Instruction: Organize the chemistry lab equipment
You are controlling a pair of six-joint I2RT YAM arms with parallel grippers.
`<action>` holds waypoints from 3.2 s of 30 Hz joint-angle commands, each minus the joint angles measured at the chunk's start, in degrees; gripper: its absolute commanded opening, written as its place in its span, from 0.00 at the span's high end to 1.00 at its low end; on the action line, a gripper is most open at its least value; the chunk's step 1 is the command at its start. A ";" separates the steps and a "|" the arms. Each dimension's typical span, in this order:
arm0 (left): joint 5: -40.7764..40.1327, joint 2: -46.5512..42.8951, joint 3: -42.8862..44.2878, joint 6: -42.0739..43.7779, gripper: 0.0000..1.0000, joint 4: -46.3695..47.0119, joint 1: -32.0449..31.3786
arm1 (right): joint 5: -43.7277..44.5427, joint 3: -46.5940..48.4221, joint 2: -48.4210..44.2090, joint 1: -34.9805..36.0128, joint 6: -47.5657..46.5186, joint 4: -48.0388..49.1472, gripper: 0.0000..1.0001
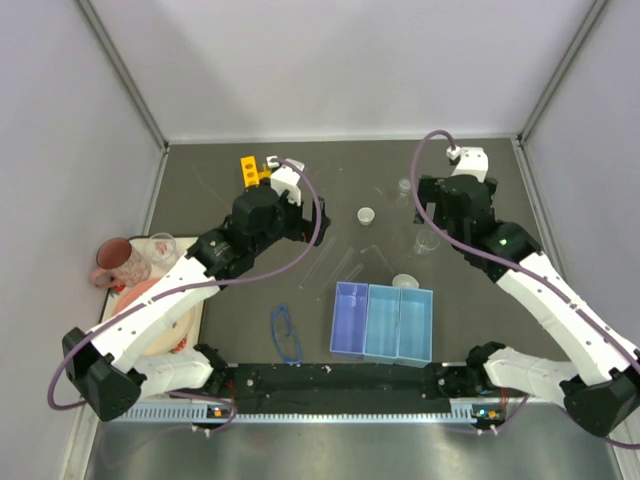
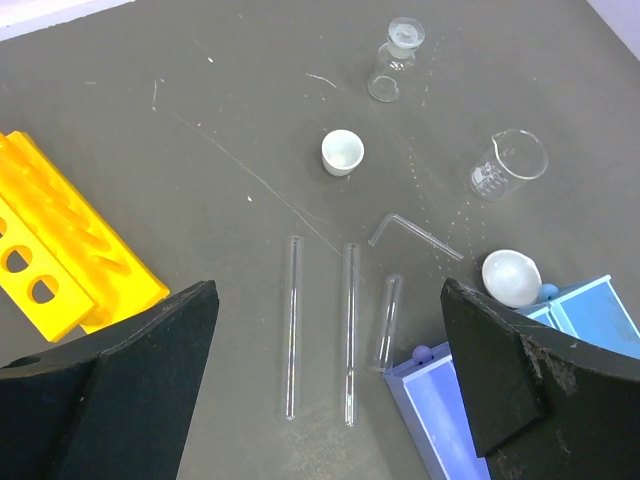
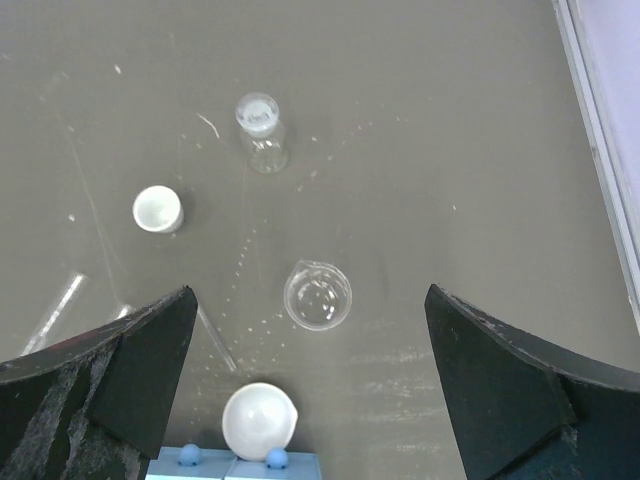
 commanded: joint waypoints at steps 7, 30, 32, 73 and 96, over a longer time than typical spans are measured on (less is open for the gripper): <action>3.23 -4.49 -1.07 -0.90 0.01 -2.99 0.19 | -9.88 1.89 -1.30 0.18 -3.04 -4.36 0.01; 1.65 -15.30 -5.90 -3.63 0.01 -11.18 0.19 | -26.27 -19.11 -1.65 13.28 21.82 -9.11 0.08; 2.00 -15.83 -6.07 -3.63 0.01 -11.26 0.19 | -25.75 -20.86 -1.65 13.37 23.41 -8.41 0.11; 3.40 -19.88 -7.48 -2.49 0.01 -12.50 0.19 | -15.91 0.88 8.11 24.35 27.38 -17.00 1.00; 6.30 -18.74 -8.44 -3.10 0.01 -11.79 0.19 | -24.77 35.63 23.92 -28.10 24.36 -20.80 1.00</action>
